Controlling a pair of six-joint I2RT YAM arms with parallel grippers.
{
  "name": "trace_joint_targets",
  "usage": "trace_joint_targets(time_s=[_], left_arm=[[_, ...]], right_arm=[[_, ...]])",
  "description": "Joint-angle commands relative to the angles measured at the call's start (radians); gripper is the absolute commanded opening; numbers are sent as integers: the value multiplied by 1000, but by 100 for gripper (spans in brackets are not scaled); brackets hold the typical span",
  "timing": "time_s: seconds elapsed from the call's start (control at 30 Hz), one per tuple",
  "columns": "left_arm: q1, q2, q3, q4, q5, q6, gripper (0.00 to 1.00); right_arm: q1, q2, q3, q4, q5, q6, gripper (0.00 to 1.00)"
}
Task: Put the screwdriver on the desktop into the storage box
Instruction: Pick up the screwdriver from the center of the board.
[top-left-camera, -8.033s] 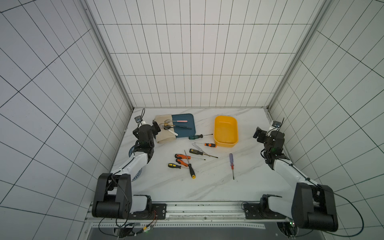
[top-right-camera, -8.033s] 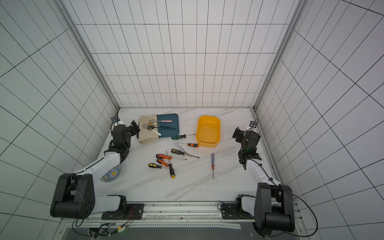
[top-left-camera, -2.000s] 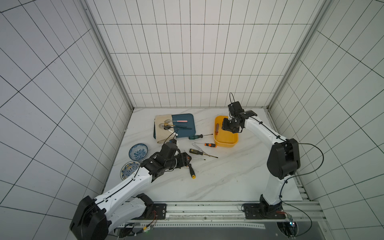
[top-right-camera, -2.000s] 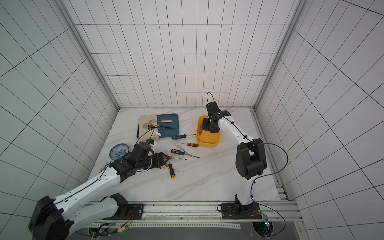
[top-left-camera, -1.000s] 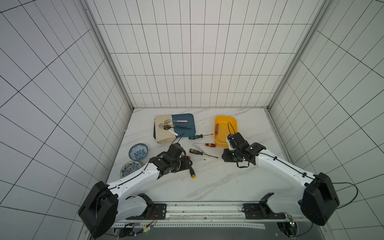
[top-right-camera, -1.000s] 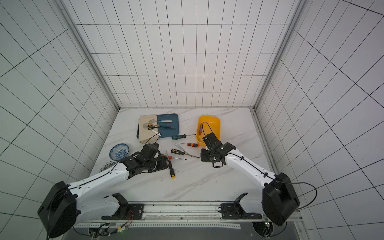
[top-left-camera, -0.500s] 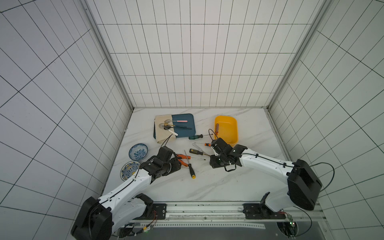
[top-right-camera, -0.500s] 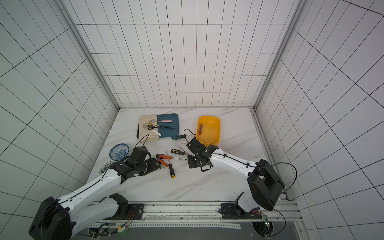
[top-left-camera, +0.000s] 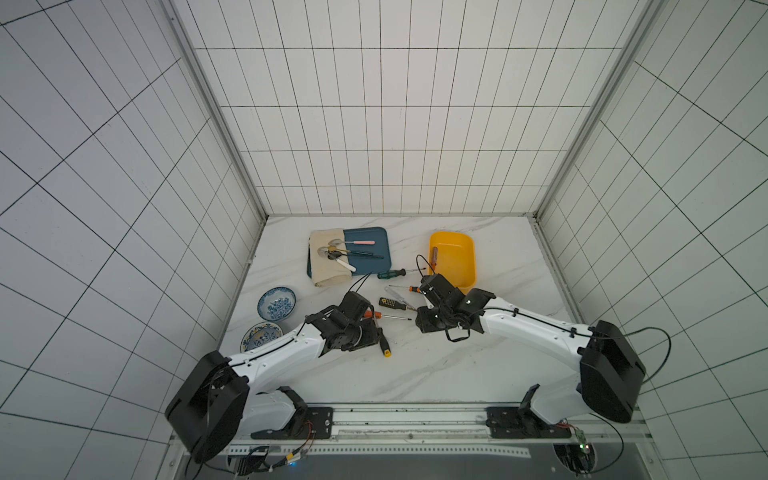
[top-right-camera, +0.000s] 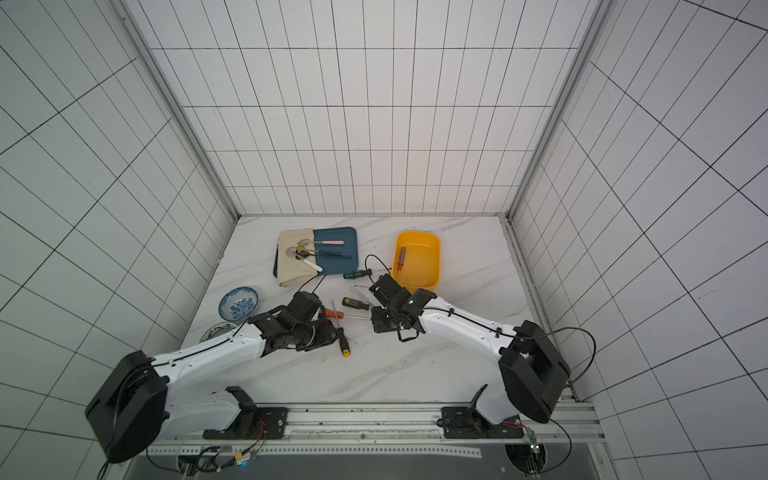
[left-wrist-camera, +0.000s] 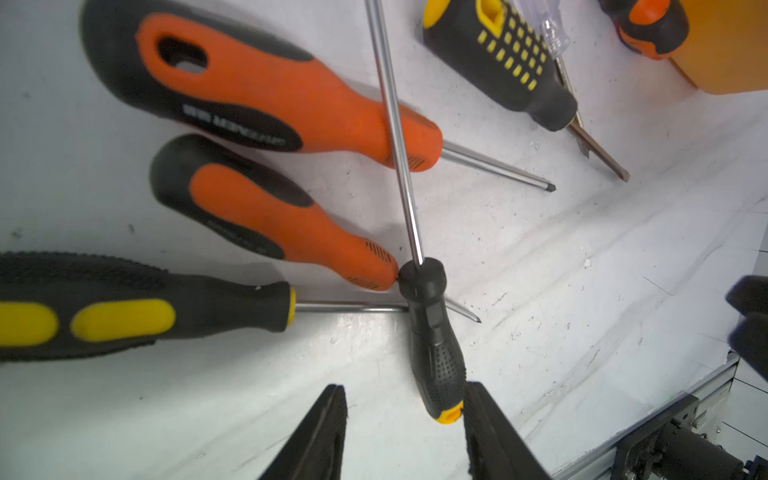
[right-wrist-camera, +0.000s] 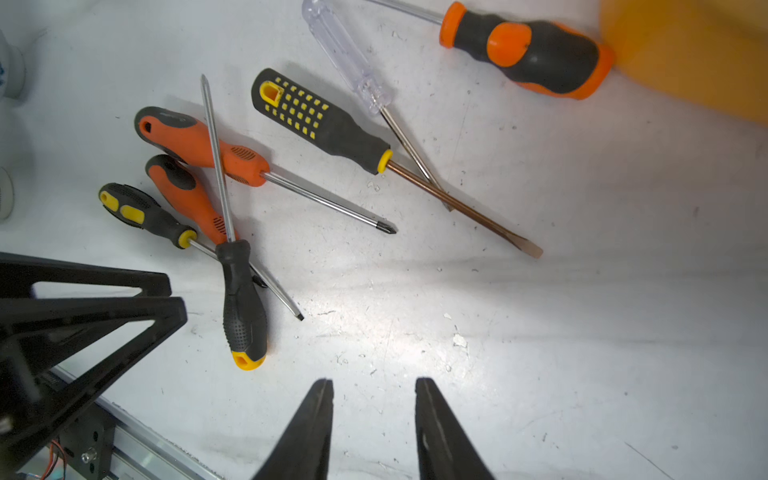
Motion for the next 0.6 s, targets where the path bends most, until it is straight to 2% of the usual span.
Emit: trace_joint_targets(time_s=[0.0,0.2,0.3,0.57], left_arm=[[-20,69,63,26,-25,-4,50],[-43,180,122,5,-48,-7,45],[-44,212,146,-17,-63,-5,41],[-51,273,168,-31,-76,-5,38]], right_arm=[[-25,-62,-67,-6,41,29,37],[-56,-117,-124,0,43,49,37],[-64,-133,-139,3,44,53,37],[-77,-156,-163,12,40,60,37]])
